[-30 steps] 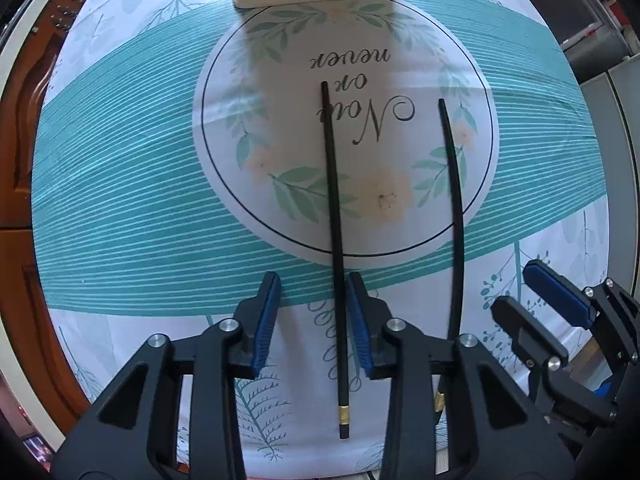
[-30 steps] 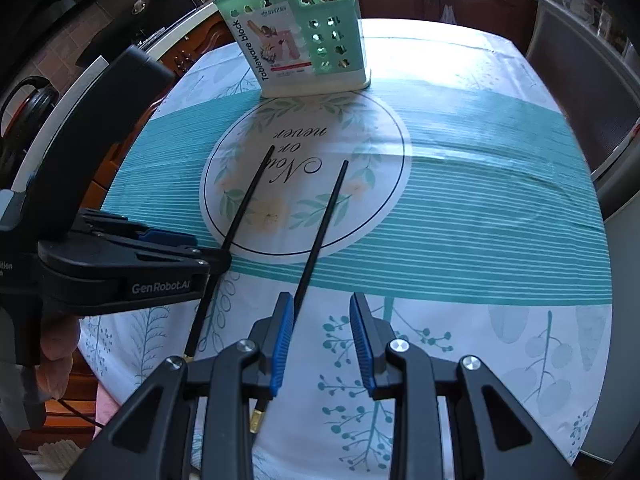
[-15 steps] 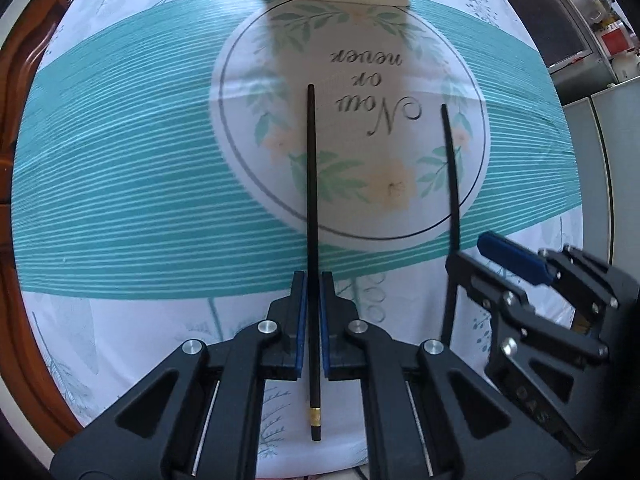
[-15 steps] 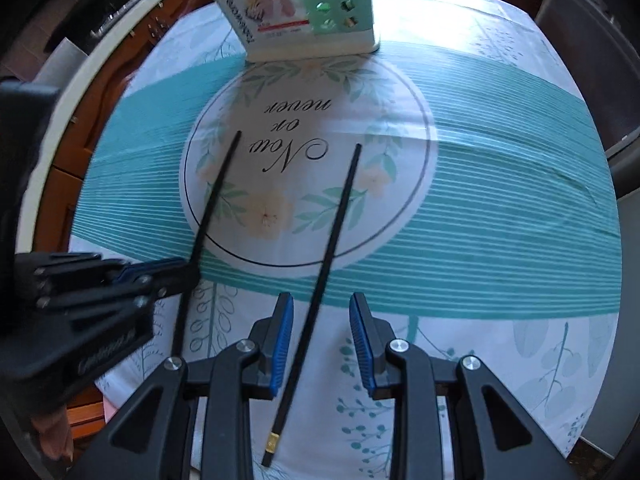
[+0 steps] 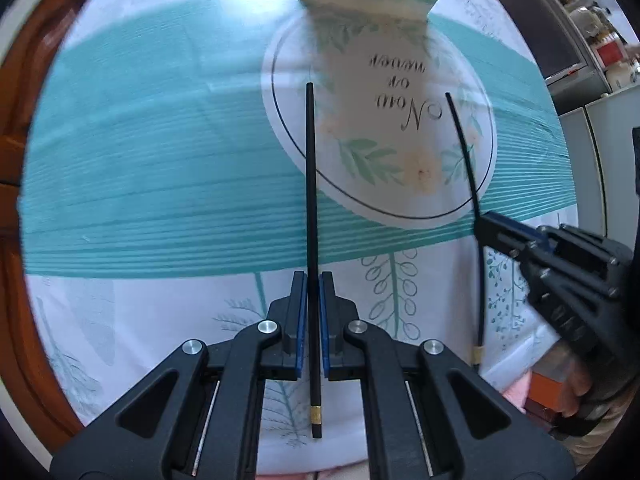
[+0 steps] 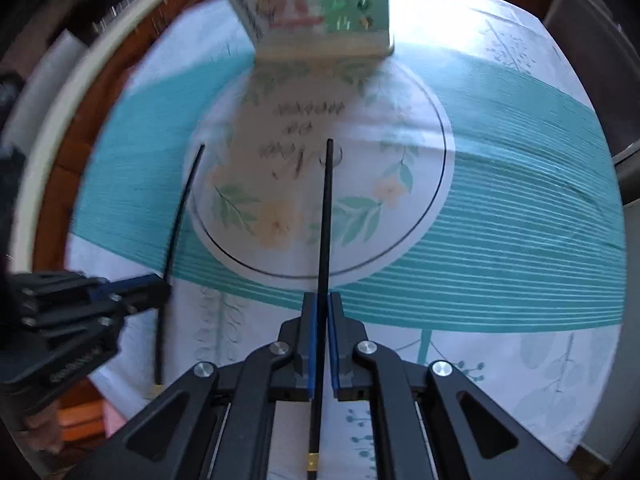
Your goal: Organize utensils
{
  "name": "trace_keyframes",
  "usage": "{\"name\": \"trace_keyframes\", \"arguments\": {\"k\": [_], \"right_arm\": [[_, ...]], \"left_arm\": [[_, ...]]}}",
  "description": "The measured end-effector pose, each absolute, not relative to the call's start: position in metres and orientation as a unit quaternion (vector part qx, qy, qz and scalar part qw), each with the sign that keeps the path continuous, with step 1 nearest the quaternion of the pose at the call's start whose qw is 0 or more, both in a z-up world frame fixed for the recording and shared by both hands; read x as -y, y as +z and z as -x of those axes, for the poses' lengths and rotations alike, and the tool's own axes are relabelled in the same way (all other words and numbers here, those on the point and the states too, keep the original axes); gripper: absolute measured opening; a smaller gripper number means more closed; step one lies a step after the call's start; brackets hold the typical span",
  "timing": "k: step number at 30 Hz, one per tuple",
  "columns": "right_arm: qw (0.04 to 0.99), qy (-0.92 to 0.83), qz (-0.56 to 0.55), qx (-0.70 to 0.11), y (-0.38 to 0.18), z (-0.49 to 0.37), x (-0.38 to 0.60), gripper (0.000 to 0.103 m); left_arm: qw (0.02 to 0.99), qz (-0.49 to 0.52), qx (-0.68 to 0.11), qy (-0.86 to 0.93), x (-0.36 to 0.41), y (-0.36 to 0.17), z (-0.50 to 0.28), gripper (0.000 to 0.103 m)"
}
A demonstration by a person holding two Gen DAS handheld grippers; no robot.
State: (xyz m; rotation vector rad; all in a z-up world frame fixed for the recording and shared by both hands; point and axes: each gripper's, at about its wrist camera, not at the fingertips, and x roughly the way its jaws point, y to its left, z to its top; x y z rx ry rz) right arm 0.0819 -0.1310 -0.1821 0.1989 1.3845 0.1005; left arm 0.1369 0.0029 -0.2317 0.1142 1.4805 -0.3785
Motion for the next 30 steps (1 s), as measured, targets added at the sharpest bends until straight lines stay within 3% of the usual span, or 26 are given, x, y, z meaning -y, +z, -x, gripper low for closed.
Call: {"name": "trace_keyframes", "arguments": {"k": [10, 18, 30], "right_arm": [[0.852, 0.073, -0.159, -0.494, -0.123, -0.067, 0.162, 0.004], [0.916, 0.058, -0.15, -0.368, -0.057, -0.08, 0.178, 0.003], [0.948, 0.054, -0.114, -0.291, 0.004, -0.131, 0.197, 0.0]], "left_arm": [[0.812, -0.051, -0.551, -0.187, 0.012, -0.168, -0.119, 0.004], [0.858, -0.056, -0.472, -0.193, 0.016, -0.095, -0.139, 0.003], [0.903, -0.083, -0.372, -0.197, 0.06, 0.007, -0.189, 0.003]]}}
